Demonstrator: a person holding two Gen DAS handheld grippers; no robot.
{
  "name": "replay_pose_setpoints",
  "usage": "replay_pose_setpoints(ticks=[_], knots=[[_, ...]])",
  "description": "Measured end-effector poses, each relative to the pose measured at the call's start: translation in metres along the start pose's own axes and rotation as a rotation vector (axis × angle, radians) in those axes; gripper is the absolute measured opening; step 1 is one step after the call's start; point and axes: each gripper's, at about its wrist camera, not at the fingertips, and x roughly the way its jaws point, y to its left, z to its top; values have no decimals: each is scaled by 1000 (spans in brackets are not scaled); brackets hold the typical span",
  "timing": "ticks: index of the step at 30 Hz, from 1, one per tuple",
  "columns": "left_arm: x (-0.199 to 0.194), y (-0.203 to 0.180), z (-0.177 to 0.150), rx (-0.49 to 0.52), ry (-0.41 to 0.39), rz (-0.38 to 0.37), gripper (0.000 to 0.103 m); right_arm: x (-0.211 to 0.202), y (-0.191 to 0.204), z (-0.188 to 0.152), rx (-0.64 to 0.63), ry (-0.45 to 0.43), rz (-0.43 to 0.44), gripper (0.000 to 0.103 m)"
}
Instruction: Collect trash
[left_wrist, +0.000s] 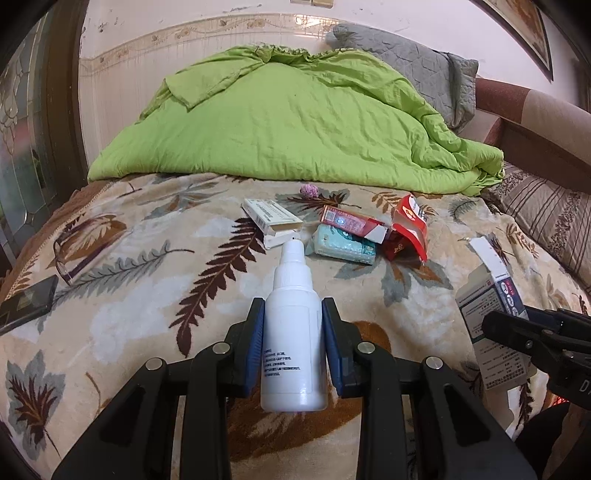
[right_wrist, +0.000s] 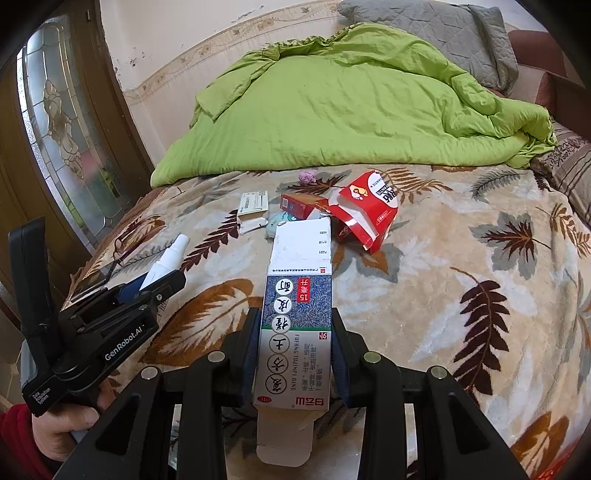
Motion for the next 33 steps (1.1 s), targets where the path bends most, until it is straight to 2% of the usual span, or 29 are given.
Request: replay_pose_setpoints(ticks=[21,33], knots=[[-14,-7,4,10,-35,-15,29,3,0,0,-7,14,-1,37],[-5,-3,1,12,-8,-19,29,4,0,-1,-6,16,-15,37]])
